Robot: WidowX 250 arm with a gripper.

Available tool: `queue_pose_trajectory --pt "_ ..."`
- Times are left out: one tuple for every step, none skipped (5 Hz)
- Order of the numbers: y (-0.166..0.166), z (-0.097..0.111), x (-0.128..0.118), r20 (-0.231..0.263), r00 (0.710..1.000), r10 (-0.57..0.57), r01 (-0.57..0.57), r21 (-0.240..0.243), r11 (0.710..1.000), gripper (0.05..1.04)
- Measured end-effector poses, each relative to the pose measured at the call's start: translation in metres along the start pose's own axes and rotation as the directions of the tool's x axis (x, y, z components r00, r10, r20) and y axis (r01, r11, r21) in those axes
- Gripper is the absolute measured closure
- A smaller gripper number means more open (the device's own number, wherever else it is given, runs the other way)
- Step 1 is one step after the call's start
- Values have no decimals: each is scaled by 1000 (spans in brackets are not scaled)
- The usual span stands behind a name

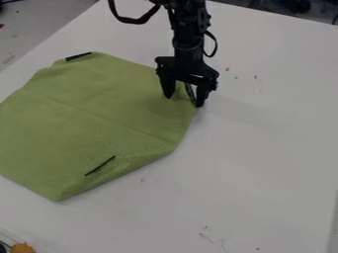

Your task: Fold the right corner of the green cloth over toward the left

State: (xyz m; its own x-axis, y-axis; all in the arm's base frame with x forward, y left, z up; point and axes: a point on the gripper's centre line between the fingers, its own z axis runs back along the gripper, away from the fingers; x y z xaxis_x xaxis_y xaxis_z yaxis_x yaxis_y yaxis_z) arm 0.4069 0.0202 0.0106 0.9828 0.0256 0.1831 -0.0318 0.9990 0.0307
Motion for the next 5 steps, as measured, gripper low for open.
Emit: queue_pose_trajectory --pt "1 -1 -1 8 1000 13 -13 22 1000 115" --pt "0 -2 -4 25 999 21 -21 20 1000 382" --pt "0 -1 -5 24 1000 10 -10 19 1000 665" --pt "2 10 -7 43 999 16 -17 21 1000 867" --pt "28 38 -11 111 990 89 -92 25 995 1001"
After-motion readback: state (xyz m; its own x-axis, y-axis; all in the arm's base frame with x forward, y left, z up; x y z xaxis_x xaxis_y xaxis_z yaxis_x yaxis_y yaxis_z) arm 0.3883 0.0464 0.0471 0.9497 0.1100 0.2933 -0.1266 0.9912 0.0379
